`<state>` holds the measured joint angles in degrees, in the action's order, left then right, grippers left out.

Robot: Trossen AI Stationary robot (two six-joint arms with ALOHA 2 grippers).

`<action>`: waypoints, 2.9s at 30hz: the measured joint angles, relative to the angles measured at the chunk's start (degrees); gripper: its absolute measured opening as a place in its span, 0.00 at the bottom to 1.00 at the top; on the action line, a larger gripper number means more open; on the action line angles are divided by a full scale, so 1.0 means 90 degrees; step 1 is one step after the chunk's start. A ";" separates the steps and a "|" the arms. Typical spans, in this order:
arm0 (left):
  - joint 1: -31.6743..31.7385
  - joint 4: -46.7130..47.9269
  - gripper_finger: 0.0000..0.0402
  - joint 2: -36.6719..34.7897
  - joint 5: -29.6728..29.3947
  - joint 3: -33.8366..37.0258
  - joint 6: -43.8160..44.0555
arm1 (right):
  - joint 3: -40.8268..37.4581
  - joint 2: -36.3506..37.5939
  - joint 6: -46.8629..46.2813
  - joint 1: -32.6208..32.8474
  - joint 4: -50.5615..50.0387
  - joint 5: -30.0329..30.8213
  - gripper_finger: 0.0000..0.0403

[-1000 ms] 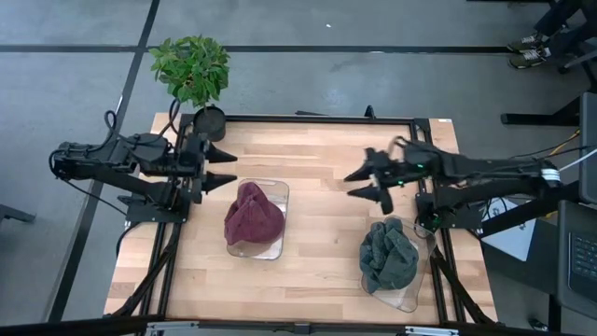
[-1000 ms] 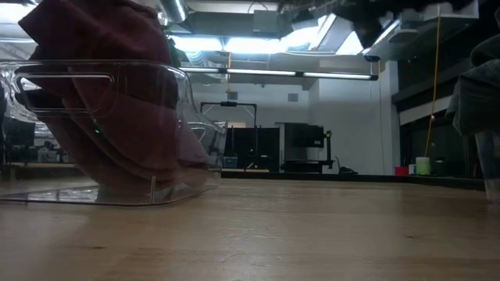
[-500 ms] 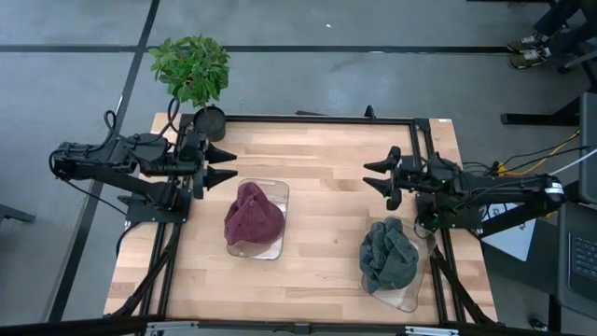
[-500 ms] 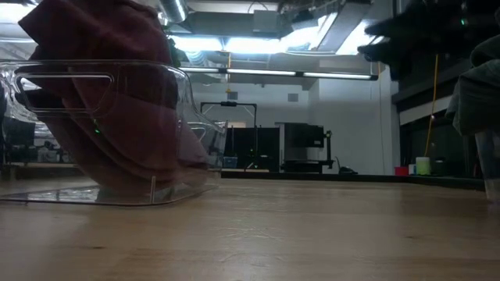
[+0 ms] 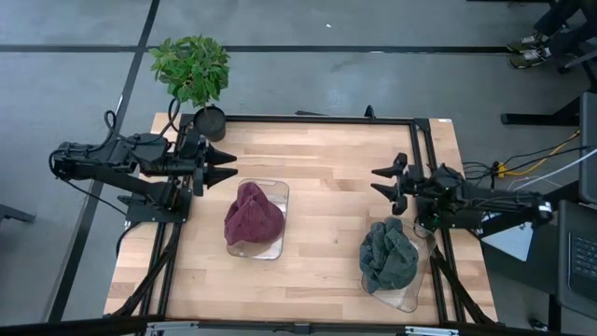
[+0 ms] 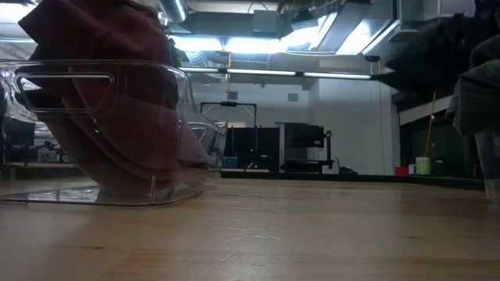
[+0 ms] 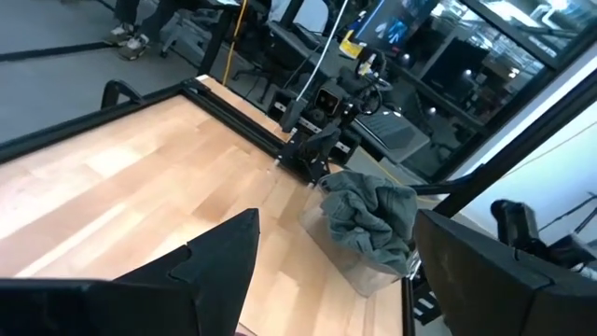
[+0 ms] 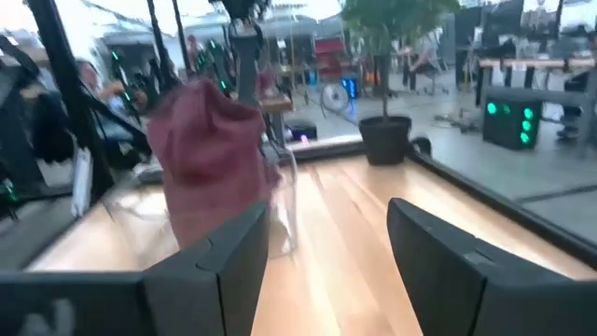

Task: Pick & Place hat
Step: Return to Home Position

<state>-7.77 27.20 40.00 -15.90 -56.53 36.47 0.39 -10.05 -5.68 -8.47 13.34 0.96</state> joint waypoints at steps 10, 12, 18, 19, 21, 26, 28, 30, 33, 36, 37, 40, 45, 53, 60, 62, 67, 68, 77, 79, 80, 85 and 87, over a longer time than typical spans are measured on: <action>0.0000 0.0217 0.69 -0.0012 -0.0102 0.0000 0.0480 | 0.0014 0.0705 0.0566 -0.0464 -0.1400 -0.0289 0.53; 0.0000 0.0342 0.69 -0.0060 -0.0107 0.0002 0.0653 | 0.0014 0.0670 0.0539 -0.0523 -0.1414 -0.0230 0.53; -0.0002 0.0348 0.69 -0.0252 -0.0249 0.0043 0.0338 | 0.0014 0.0549 0.0524 -0.0590 -0.1416 -0.0230 0.53; -0.0002 0.0301 0.69 -0.0317 -0.0321 0.0119 0.0294 | 0.0014 0.0537 0.0525 -0.0590 -0.1417 -0.0230 0.53; 0.0000 0.0263 0.69 -0.0461 -0.0400 0.0351 0.0267 | 0.0014 0.0534 0.0511 -0.0590 -0.1416 -0.0230 0.53; -0.0015 -0.0761 0.69 -0.0950 -0.0246 0.1685 0.0092 | 0.0014 0.0535 0.0508 -0.0590 -0.1416 -0.0230 0.53; -0.0015 -0.1437 0.69 -0.1219 -0.0185 0.2370 -0.0131 | 0.0014 0.0535 0.0503 -0.0590 -0.1416 -0.0230 0.53; -0.0015 -0.2151 0.69 -0.1539 -0.0133 0.3051 -0.0388 | 0.0014 0.0535 0.0502 -0.0590 -0.1416 -0.0230 0.53; -0.0015 -0.2871 0.69 -0.2107 -0.0016 0.3960 -0.0694 | 0.0014 0.0535 0.0494 -0.0590 -0.1416 -0.0230 0.53; -0.0015 -0.3322 0.69 -0.2765 0.0113 0.4694 -0.1071 | 0.0014 0.0535 0.0494 -0.0588 -0.1416 -0.0230 0.53; -0.0015 -0.3428 0.69 -0.3008 0.0113 0.4914 -0.1197 | 0.0014 0.0535 0.0494 -0.0588 -0.1416 -0.0230 0.53; -0.0012 -0.3854 0.69 -0.3745 0.0203 0.5481 -0.1669 | 0.0014 0.0535 0.0494 -0.0588 -0.1414 -0.0230 0.53; -0.0003 -0.4080 0.69 -0.4441 0.0642 0.5956 -0.2437 | 0.0014 0.0535 0.0494 -0.0586 -0.1413 -0.0231 0.53; 0.0014 -0.3637 0.69 -0.4443 0.1405 0.6227 -0.2928 | 0.0016 0.0535 0.0496 -0.0586 -0.1413 -0.0229 0.53; 0.0010 -0.3147 0.69 -0.4433 0.2054 0.6220 -0.3663 | 0.0016 0.0535 0.0496 -0.0586 -0.1411 -0.0227 0.53; 0.0010 -0.3143 0.69 -0.4427 0.2037 0.6220 -0.3663 | 0.0016 0.0535 0.0498 -0.0586 -0.1410 -0.0227 0.53; 0.0012 -0.3080 0.69 -0.4404 0.1710 0.6220 -0.3478 | 0.0016 0.0535 0.0498 -0.0586 -0.1411 -0.0227 0.53; 0.0012 -0.3082 0.69 -0.4404 0.1711 0.6220 -0.3478 | 0.0016 0.0535 0.0498 -0.0586 -0.1411 -0.0227 0.53; 0.0012 -0.3079 0.69 -0.4404 0.1715 0.6220 -0.3475 | 0.0016 0.0535 0.0498 -0.0586 -0.1411 -0.0228 0.53; 0.0012 -0.3079 0.69 -0.4404 0.1715 0.6220 -0.3475 | 0.0016 0.0535 0.0498 -0.0586 -0.1411 -0.0227 0.53; 0.0012 -0.3079 0.69 -0.4404 0.1715 0.6220 -0.3475 | 0.0016 0.0535 0.0498 -0.0586 -0.1411 -0.0227 0.53; 0.0012 -0.3077 0.69 -0.4404 0.1715 0.6220 -0.3474 | 0.0016 0.0535 0.0498 -0.0586 -0.1411 -0.0228 0.53; 0.0012 -0.3077 0.69 -0.4404 0.1715 0.6220 -0.3474 | 0.0016 0.0535 0.0498 -0.0586 -0.1411 -0.0227 0.53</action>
<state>-7.66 -0.49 0.36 -0.47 -0.56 5.20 0.54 -5.23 -1.19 -13.74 0.64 -1.08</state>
